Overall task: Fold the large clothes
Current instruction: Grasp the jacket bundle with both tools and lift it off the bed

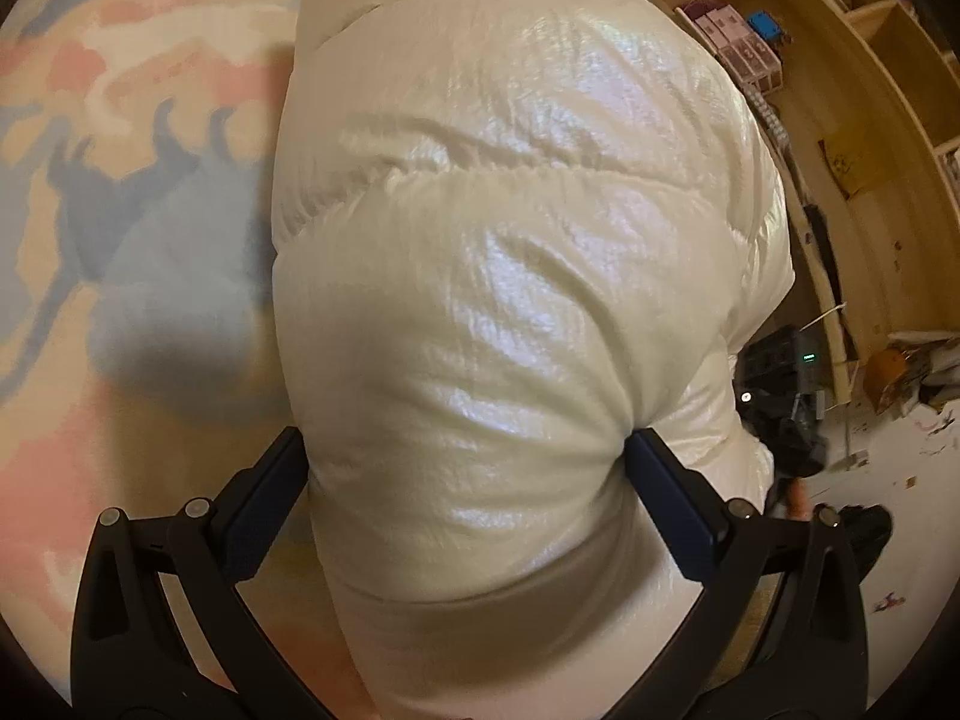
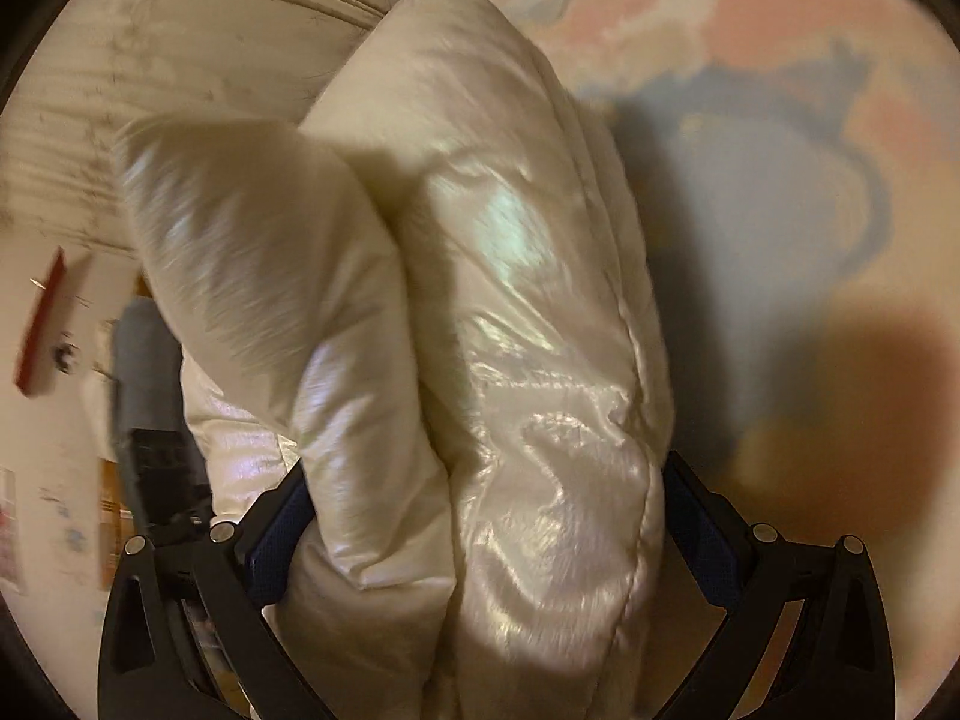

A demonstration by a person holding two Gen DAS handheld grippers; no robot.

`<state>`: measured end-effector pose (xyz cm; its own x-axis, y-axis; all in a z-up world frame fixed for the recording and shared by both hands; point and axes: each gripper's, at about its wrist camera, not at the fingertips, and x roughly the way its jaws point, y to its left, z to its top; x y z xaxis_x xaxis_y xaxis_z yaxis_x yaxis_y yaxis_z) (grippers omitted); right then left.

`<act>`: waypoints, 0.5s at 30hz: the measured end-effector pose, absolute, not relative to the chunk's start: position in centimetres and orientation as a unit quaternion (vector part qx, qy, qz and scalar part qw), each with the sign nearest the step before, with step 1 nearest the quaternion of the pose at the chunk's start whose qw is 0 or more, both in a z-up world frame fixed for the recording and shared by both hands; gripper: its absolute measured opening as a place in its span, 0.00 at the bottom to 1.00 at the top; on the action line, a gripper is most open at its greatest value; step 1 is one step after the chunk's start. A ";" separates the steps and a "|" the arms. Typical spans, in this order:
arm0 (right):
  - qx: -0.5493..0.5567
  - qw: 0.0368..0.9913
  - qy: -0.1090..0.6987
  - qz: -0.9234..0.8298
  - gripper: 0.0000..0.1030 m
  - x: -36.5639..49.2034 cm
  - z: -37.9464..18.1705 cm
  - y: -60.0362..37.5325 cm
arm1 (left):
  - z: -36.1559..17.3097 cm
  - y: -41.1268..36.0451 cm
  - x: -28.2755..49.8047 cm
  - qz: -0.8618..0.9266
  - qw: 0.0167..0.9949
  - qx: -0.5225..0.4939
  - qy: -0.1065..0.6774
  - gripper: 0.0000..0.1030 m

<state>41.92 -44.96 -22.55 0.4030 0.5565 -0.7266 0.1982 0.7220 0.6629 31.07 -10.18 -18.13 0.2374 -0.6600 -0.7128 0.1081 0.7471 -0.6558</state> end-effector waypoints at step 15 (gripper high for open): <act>0.398 0.775 0.453 0.188 0.78 41.0 -18.8 -46.1 | -19.6 -10.9 28.1 -0.253 0.769 -0.300 0.505 0.88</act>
<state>40.99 -46.14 -18.84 0.5186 0.6517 -0.5535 0.0700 0.6128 0.7871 28.06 -10.88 -19.60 0.3633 -0.6912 -0.6247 0.0859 0.6925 -0.7163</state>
